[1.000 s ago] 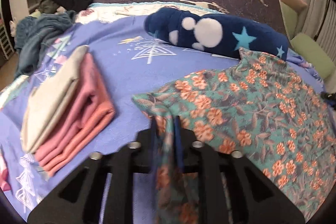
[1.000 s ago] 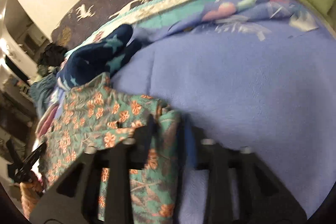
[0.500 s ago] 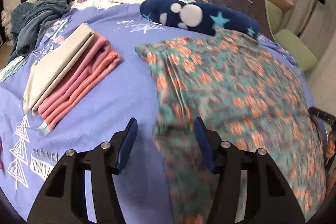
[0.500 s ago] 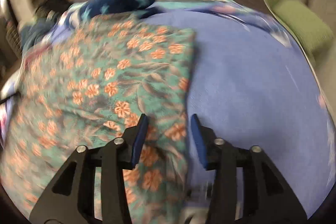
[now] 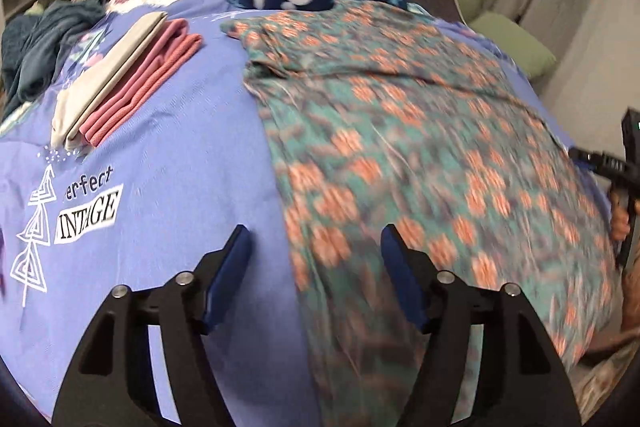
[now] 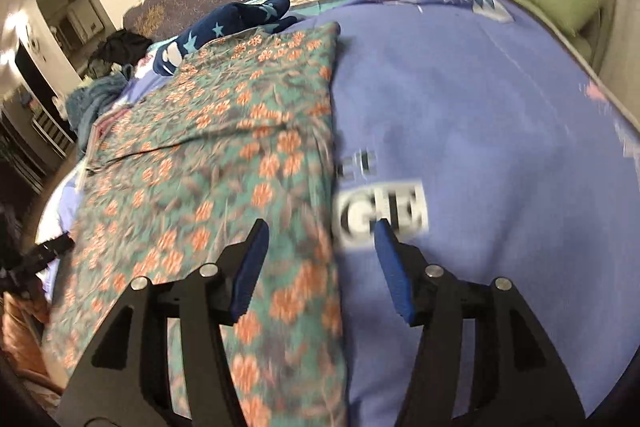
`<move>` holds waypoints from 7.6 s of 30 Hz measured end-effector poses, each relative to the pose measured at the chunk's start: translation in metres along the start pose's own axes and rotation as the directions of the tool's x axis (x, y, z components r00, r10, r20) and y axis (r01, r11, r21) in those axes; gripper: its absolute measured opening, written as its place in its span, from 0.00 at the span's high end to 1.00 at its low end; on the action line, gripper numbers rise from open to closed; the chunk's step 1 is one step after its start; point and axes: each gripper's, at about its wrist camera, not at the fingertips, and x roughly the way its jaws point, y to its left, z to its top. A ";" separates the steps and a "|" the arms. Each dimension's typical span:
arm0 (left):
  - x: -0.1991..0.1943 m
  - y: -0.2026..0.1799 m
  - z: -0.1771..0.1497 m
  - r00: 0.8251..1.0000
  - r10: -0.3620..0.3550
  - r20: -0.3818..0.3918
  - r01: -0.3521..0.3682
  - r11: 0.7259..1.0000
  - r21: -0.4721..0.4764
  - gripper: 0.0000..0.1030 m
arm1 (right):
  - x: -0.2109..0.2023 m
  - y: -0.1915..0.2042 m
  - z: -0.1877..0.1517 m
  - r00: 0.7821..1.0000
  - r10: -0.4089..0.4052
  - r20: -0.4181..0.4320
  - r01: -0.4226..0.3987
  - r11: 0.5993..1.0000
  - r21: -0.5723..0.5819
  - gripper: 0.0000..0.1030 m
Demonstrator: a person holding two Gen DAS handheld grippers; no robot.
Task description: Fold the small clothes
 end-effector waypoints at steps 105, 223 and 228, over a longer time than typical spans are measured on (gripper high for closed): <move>-0.014 0.034 0.171 0.942 -0.162 0.295 0.235 0.944 -0.232 0.98 | -0.018 -0.007 0.137 0.937 0.196 0.289 -0.249 0.956 0.157 0.97; -0.028 0.024 0.023 0.980 -0.117 0.161 0.174 0.895 -0.411 0.94 | -0.026 -0.033 0.011 0.982 0.171 0.075 -0.186 0.931 0.314 0.91; -0.029 0.021 0.003 0.995 0.010 0.096 0.024 0.939 -0.343 1.00 | -0.014 -0.030 0.004 0.997 0.083 -0.007 -0.079 0.968 0.238 0.89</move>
